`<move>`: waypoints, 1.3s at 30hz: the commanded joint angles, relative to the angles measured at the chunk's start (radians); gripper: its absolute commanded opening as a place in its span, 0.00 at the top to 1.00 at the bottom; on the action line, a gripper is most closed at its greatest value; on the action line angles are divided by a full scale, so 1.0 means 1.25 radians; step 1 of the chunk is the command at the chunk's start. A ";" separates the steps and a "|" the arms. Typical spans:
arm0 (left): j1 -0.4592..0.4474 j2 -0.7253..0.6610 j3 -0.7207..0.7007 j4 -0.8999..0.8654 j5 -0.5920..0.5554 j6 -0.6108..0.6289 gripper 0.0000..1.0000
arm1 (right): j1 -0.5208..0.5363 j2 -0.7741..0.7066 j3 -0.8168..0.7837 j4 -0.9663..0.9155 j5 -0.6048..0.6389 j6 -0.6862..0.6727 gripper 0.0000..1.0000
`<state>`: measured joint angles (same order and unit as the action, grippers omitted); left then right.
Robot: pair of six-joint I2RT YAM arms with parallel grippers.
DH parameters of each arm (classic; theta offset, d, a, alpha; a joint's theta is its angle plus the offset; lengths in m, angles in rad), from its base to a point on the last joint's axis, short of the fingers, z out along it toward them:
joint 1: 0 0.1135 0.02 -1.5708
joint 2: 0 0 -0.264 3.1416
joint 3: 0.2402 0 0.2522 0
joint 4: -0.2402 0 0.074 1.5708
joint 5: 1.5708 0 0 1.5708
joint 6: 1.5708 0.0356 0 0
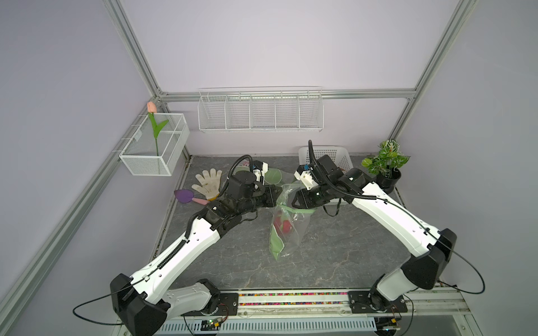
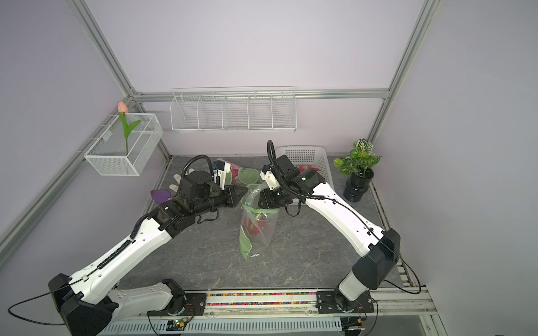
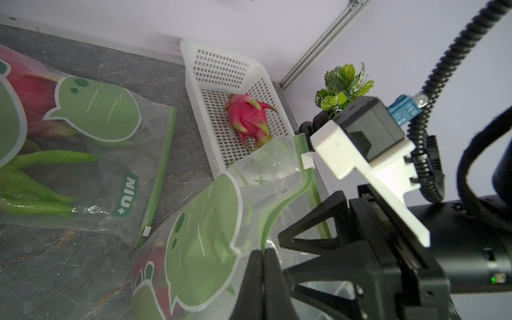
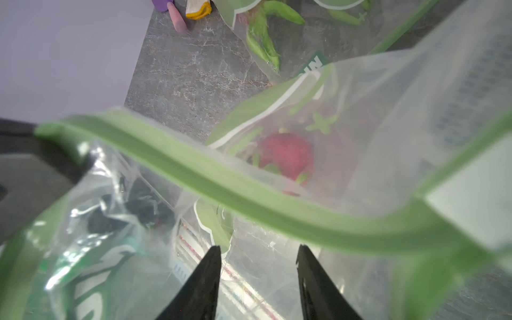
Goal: Open the zip-top bag and take out the dragon fruit
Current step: Pick up the dragon fruit from the zipper food storage bag.
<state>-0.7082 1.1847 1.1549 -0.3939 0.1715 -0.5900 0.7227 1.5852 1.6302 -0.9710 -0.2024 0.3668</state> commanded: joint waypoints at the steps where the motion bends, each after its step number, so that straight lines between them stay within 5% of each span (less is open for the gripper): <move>1: -0.003 0.007 -0.010 0.022 -0.015 0.013 1.00 | 0.003 -0.028 -0.036 0.041 -0.002 0.018 0.52; 20: -0.003 0.002 -0.038 0.034 -0.032 -0.003 1.00 | 0.014 -0.012 -0.151 0.247 -0.080 0.046 0.52; 39: -0.003 0.019 -0.055 0.019 -0.111 -0.029 1.00 | 0.038 0.042 -0.150 0.224 -0.041 0.032 0.51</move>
<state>-0.7082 1.1942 1.0988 -0.3668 0.0742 -0.6098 0.7582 1.6241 1.4590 -0.6724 -0.2707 0.4145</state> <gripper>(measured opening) 0.043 0.488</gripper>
